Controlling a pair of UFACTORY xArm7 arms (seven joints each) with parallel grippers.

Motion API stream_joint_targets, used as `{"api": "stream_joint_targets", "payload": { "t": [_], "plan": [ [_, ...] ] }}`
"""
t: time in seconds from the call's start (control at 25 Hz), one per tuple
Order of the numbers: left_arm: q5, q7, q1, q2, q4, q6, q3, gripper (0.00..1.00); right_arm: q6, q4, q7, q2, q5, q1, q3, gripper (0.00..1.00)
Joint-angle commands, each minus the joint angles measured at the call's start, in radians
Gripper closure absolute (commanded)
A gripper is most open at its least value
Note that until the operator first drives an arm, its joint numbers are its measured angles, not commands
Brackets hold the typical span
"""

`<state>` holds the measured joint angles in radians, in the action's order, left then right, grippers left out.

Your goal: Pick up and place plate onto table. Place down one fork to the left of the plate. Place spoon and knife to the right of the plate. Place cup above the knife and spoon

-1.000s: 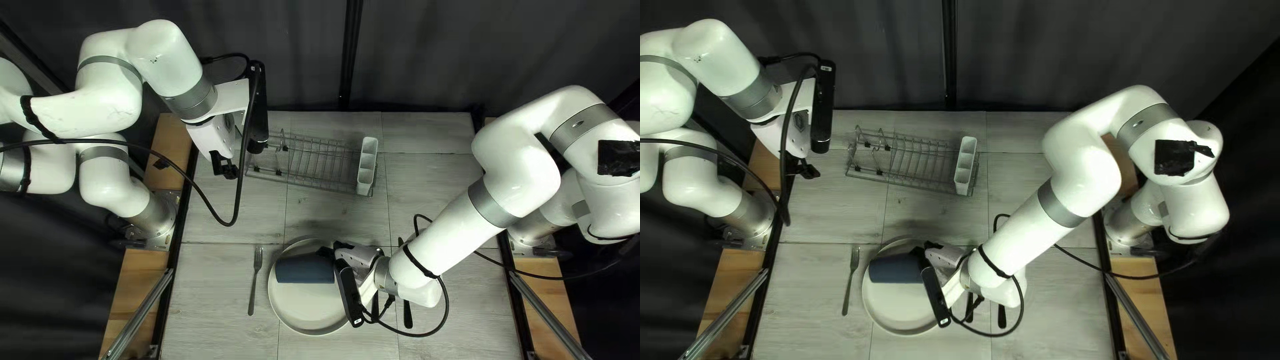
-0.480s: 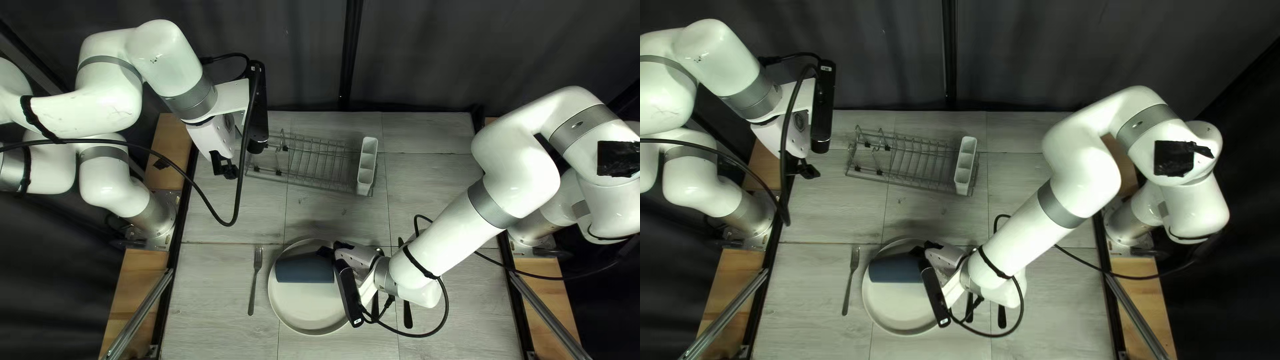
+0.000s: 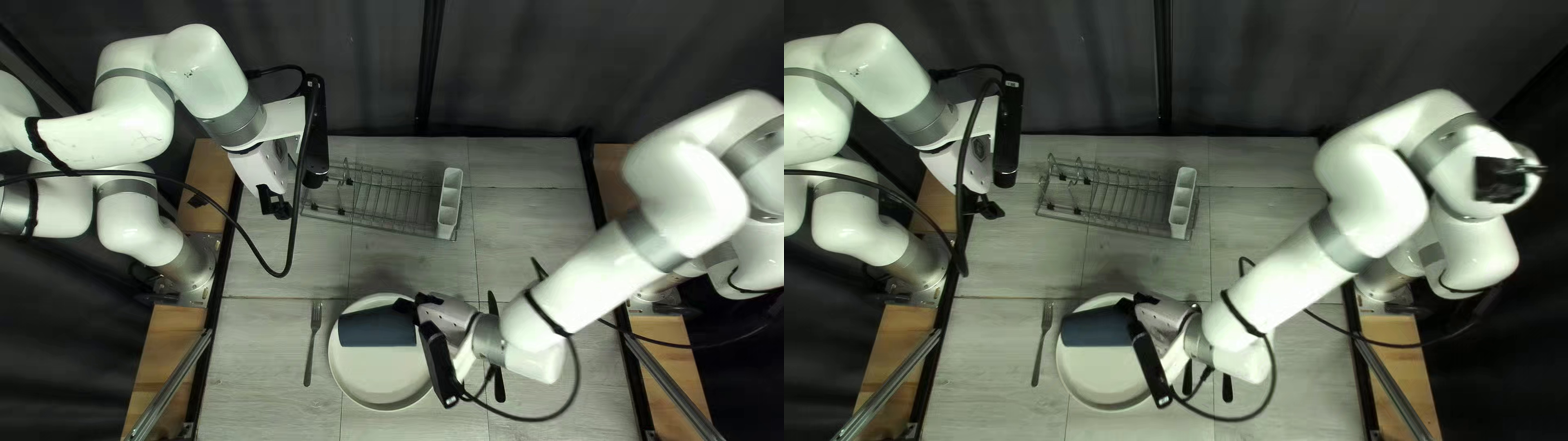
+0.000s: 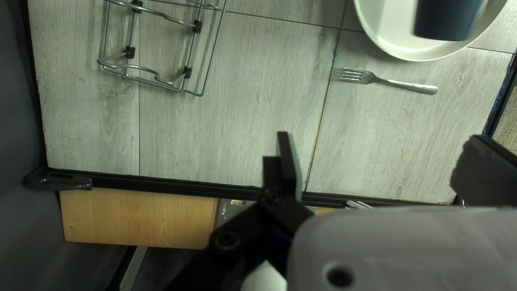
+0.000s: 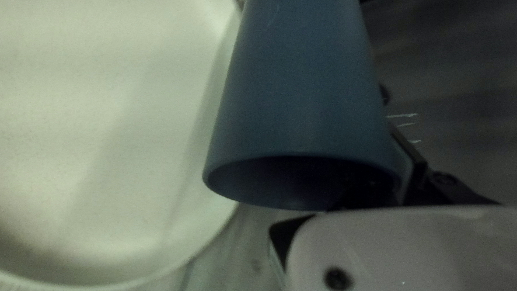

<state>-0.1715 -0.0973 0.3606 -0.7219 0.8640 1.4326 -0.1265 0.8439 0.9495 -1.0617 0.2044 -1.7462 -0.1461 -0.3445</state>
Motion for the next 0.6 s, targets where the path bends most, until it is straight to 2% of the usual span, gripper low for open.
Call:
{"api": "stream_joint_targets", "payload": {
  "t": [0.04,0.12,0.24,0.32,0.4,0.48,0.6],
  "plan": [
    [0.0,0.0,0.0,0.0,0.0,0.0,0.0,0.0,0.078,-0.012,0.115,-0.059,0.113,-0.041,-0.038,1.0],
    [0.0,0.0,0.0,0.0,0.0,0.0,0.0,0.0,0.13,-0.024,0.166,-0.072,0.19,-0.052,-0.048,1.0],
    [0.0,0.0,0.0,0.0,0.0,0.0,0.0,0.0,0.214,-0.017,0.305,-0.119,0.365,-0.06,-0.059,1.0],
    [0.0,0.0,0.0,0.0,0.0,0.0,0.0,0.0,0.303,-0.001,0.389,-0.146,0.479,-0.072,-0.071,1.0],
    [0.0,0.0,0.0,0.0,0.0,0.0,0.0,0.0,0.439,0.057,0.462,-0.133,0.586,-0.091,-0.088,1.0],
    [0.0,0.0,0.0,0.0,0.0,0.0,0.0,0.0,0.503,0.093,0.485,-0.112,0.622,-0.101,-0.095,1.0],
    [0.0,0.0,0.0,0.0,0.0,0.0,0.0,0.0,0.503,0.093,0.485,-0.112,0.622,-0.101,-0.095,1.0]
  ]
}}
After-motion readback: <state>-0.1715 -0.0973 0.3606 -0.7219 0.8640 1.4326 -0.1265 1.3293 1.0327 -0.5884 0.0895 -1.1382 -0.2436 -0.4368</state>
